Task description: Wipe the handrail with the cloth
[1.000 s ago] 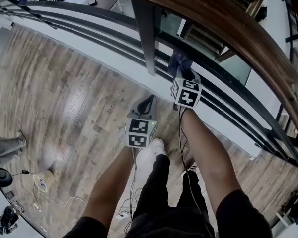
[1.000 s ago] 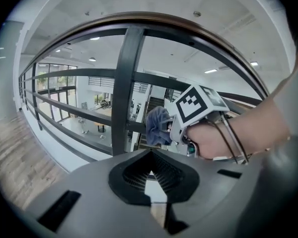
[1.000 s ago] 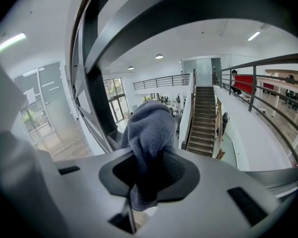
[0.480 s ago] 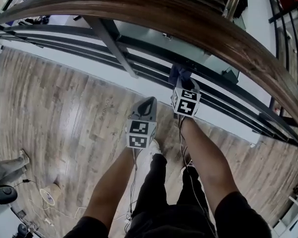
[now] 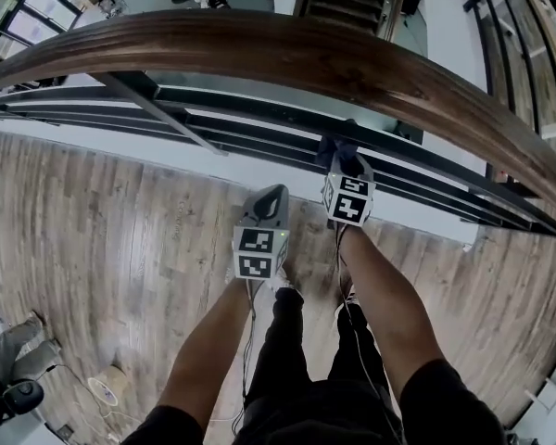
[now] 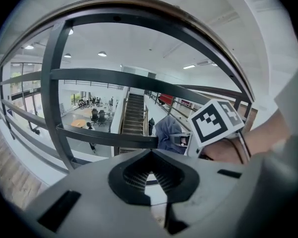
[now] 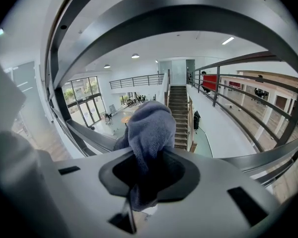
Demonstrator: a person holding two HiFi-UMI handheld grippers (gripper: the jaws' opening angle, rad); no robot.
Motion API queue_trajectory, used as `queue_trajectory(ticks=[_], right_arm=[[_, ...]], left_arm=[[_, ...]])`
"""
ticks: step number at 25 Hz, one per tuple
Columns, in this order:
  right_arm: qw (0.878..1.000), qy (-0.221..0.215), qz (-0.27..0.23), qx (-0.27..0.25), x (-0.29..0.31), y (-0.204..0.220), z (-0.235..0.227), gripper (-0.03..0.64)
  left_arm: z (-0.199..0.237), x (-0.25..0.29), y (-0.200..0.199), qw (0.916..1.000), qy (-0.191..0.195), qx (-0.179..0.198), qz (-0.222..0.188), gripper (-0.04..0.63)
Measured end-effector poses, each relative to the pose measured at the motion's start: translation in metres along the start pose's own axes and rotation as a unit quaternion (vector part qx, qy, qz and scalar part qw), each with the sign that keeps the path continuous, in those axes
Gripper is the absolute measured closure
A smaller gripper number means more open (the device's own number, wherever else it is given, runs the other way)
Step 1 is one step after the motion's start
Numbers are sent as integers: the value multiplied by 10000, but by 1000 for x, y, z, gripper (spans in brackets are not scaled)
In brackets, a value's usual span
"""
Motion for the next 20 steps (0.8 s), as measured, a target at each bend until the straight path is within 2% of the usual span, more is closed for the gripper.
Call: queue_trajectory(ticks=[6,12,17,20], right_arm=[[9997,247,45,33,-20,17,-57,541],[9988,434,18,-219,-39,39,-114,541],[9977,669,28,-85,-56,56,-161,541],[9978,658,9,-26,-63,66,-188,541]], left_arm=[[-41,21,0,9999,117,75,93,592],[-84,48,4,9993,264,150,209,592],[-123,70,9,9986,390,167,318,592],[-149,84,14,9979,480,223,384,592]])
Point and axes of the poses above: the fingertips, and each gripper's own axes: x forward along the fingers, z to its left, y out of its underside, the point moved 5 cm from there along -x, backward along the fingers, and after that the axes turned 9 degrees about -x, right-handed, at the moved point
